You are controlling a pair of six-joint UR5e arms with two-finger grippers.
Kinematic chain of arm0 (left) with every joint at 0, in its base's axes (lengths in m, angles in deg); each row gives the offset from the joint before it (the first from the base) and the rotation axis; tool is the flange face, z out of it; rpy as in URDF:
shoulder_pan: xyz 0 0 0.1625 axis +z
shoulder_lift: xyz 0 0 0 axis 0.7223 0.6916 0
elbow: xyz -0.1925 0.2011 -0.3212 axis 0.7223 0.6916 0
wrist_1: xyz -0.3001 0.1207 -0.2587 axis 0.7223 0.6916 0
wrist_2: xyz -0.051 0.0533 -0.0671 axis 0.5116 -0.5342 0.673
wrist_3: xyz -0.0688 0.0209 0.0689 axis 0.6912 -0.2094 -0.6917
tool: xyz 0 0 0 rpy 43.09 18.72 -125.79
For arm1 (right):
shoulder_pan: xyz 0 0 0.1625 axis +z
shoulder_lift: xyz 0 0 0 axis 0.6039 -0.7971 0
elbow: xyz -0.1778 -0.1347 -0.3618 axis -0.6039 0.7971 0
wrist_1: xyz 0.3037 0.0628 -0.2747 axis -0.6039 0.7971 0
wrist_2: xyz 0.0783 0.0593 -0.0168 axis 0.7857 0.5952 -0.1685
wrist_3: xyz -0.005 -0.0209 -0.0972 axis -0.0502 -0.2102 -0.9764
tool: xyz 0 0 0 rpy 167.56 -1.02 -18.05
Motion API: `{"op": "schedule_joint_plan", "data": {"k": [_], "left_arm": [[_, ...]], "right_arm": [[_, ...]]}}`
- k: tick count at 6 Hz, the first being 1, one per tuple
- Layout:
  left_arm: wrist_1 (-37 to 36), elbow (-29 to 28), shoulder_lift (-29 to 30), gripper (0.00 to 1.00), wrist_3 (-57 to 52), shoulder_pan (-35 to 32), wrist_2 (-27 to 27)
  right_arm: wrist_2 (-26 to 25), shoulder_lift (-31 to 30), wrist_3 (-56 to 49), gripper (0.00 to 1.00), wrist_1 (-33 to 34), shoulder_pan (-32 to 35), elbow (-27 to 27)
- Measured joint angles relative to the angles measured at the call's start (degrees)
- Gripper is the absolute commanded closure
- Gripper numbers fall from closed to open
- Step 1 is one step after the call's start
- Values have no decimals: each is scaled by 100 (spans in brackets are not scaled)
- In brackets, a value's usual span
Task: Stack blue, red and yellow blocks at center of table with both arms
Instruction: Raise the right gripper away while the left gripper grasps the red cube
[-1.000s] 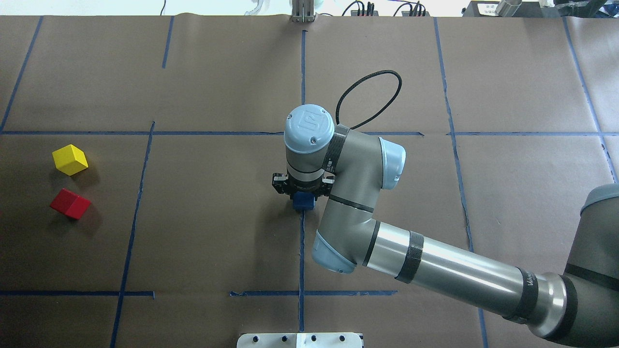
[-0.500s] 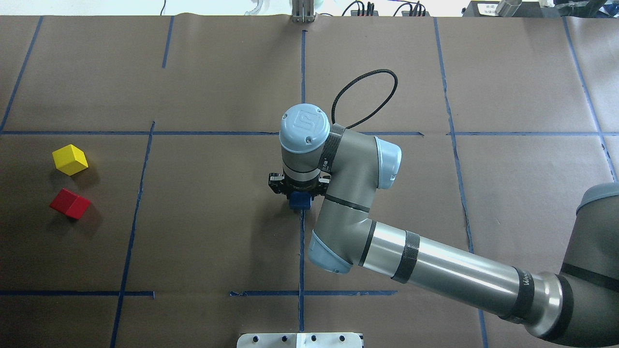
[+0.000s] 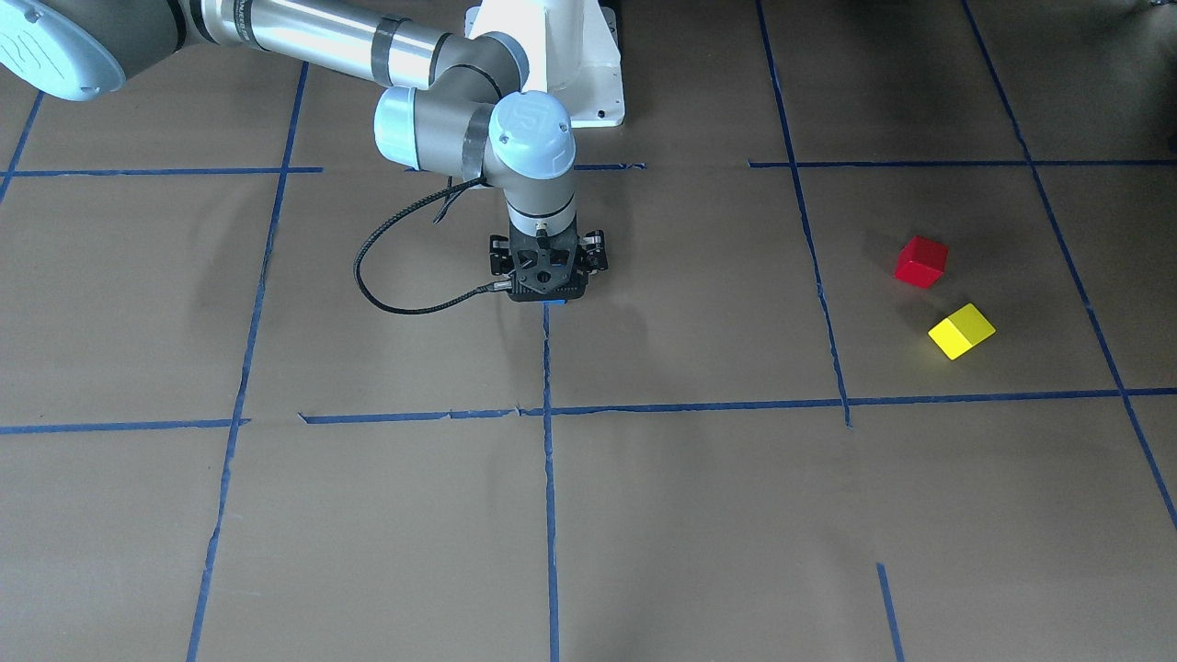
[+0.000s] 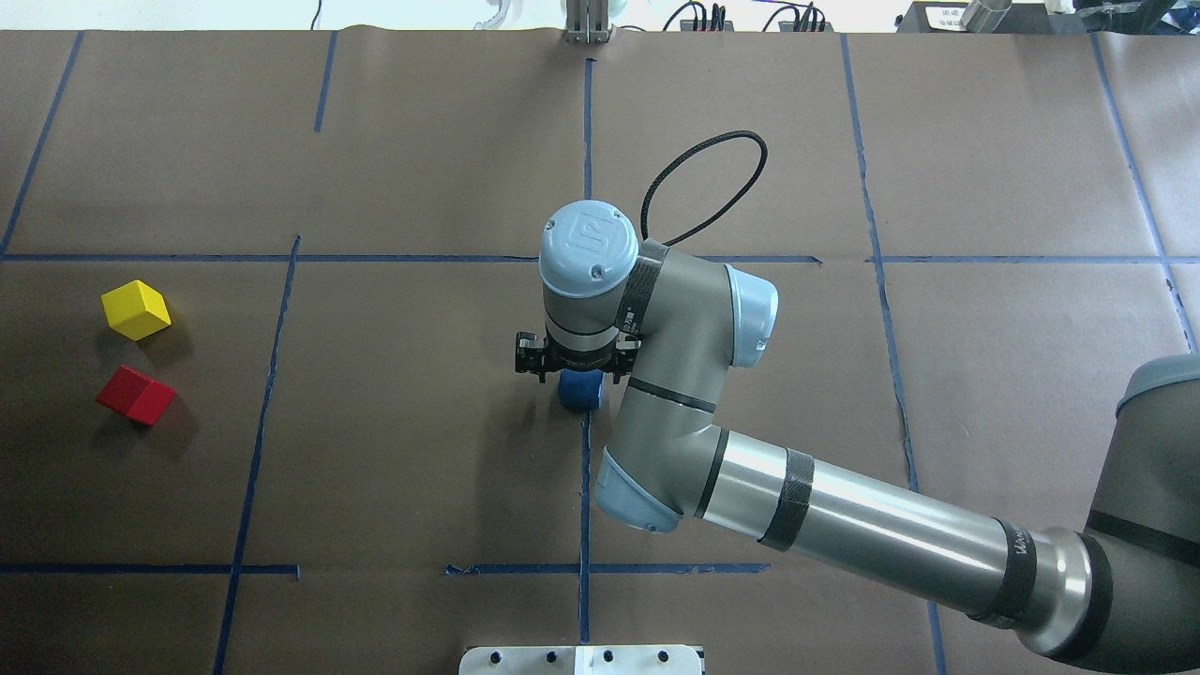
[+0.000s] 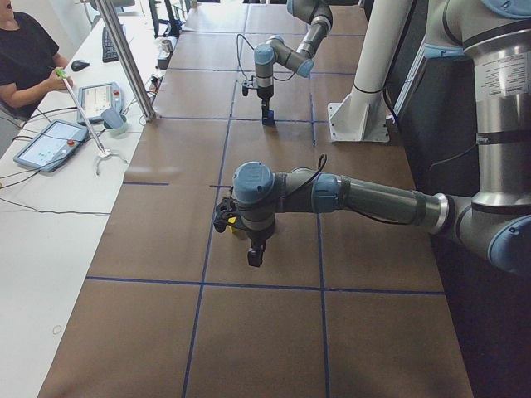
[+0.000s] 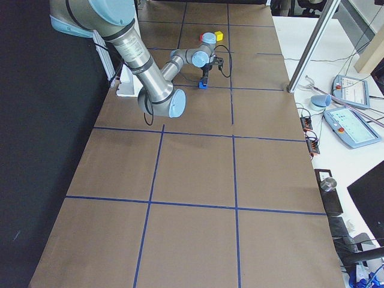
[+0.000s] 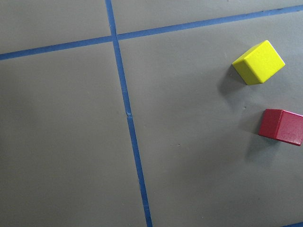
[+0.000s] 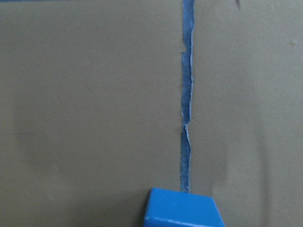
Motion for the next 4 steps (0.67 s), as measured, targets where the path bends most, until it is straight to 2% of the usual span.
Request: {"op": "schedule_joint_plan", "data": {"k": [1, 2, 3, 4], "left_arm": [[320, -4, 30, 0, 500, 342, 0], [881, -29, 58, 0, 1420, 907, -26], [1672, -89, 74, 0, 2175, 1607, -150], [2451, -182, 158, 0, 2513, 2356, -492]], "right_arm": [[236, -163, -4, 0, 53, 246, -471], [567, -579, -8, 0, 99, 552, -1147], [869, -1235, -15, 0, 107, 838, -1969], [1038, -1882, -20, 0, 94, 1009, -2701]]}}
